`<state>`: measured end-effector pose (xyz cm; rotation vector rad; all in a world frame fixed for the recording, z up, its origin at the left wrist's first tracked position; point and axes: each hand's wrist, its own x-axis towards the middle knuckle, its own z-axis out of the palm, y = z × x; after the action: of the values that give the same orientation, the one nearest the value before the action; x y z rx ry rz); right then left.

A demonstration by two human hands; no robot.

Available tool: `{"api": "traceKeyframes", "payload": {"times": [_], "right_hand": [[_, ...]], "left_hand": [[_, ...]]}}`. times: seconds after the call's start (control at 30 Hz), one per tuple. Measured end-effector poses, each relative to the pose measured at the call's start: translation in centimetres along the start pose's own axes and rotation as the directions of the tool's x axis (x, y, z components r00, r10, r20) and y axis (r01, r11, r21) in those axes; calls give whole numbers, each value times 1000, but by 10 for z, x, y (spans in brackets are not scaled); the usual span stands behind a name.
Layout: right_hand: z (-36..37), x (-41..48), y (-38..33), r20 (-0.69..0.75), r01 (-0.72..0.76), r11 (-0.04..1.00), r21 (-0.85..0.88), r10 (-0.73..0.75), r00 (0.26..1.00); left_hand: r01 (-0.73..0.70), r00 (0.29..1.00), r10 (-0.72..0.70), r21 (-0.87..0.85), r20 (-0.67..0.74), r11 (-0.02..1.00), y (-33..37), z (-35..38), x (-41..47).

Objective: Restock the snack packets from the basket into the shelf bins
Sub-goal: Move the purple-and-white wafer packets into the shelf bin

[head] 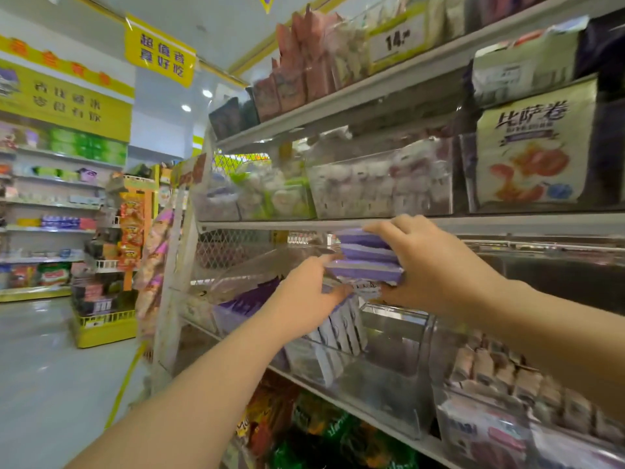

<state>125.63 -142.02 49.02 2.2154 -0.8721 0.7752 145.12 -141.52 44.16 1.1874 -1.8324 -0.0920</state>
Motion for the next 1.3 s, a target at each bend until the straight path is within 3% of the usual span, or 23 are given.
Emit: {"api": "traceKeyframes", "payload": {"times": [0.1,0.33,0.5,0.63,0.77,0.83,0.9,0.97,1.07,1.2,1.3], "right_hand": [[23,3,8,59,-12,996,-91,17,998],[61,19,40,152,-179,972,-151,201,968],[91,48,59,242,-326,945,16,313,918],[114,74,58,367,-476,852,218,381,849],[127,88,56,462,-528,810,254,378,802],[132,89,54,541,-560,745,362,322,777],[134,89,50,689,-617,618,486,163,706],[132,88,50,801,-707,522,478,73,595],[125,88,53,867,-760,545,354,115,486],[122,93,57,910,-845,439,306,125,394],[125,95,50,925,-829,528,185,191,328]], "left_hand": [[16,999,-24,300,24,954,-31,0,4],[-66,996,41,328,80,942,-73,10,16],[-108,994,96,261,58,959,-90,17,16],[-149,989,143,268,42,952,-95,17,15],[-184,982,186,259,16,948,-96,18,14],[-187,981,193,252,2,949,-96,19,14],[-183,982,189,247,-3,952,-98,20,13],[-180,982,187,242,-4,954,-99,21,12],[-188,981,196,239,-8,953,-101,21,10],[-198,979,205,250,-2,948,-103,21,10],[-207,977,214,258,0,944,-104,21,10]]}}
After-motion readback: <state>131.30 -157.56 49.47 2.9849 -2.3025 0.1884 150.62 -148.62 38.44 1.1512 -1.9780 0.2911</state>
